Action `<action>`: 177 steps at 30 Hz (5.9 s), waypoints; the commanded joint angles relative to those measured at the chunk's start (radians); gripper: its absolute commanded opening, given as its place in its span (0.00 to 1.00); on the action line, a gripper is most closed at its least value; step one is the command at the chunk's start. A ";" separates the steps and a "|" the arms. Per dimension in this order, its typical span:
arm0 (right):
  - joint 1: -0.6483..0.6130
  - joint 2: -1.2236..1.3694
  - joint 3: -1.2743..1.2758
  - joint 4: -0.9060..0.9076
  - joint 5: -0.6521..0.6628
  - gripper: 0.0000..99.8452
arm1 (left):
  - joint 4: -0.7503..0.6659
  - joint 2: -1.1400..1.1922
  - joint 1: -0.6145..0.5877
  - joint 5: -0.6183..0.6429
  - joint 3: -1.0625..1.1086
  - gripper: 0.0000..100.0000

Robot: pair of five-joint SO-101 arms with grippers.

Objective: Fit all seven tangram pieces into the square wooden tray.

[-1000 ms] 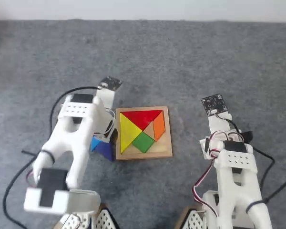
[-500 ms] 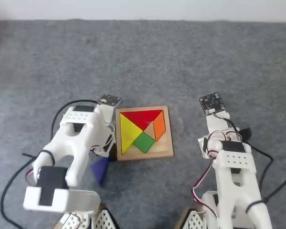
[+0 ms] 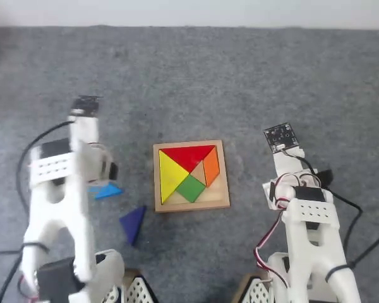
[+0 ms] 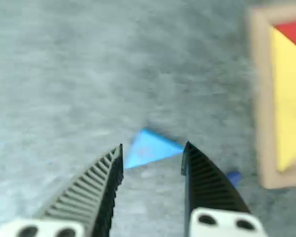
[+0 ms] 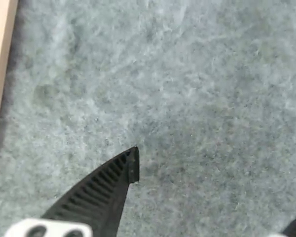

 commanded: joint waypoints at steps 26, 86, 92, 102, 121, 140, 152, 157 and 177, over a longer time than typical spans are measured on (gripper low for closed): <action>-0.008 -0.015 -0.005 -0.012 0.012 0.51 | -0.187 0.411 0.021 0.031 -0.093 0.24; -0.088 -0.021 -0.020 0.050 0.014 0.51 | -0.207 0.431 0.044 -0.060 -0.202 0.17; -0.087 -0.015 -0.020 0.050 0.043 0.51 | -0.201 0.433 0.041 -0.086 -0.183 0.17; -0.087 -0.015 -0.020 0.050 0.041 0.51 | -0.172 0.499 0.044 -0.092 -0.213 0.17; -0.087 -0.013 -0.020 0.048 0.040 0.51 | -0.094 0.554 0.041 -0.094 -0.306 0.03; -0.076 -0.025 -0.020 0.048 0.038 0.51 | 0.313 -0.015 0.404 0.006 -0.449 0.01; -0.081 -0.021 -0.020 0.048 0.038 0.51 | 0.031 -0.028 0.775 0.025 -0.077 0.01; -0.081 -0.025 -0.006 0.041 0.037 0.51 | -0.098 0.008 0.786 0.043 0.061 0.01; -0.084 -0.025 0.012 0.001 0.038 0.51 | -0.087 -0.054 0.781 -0.089 0.191 0.02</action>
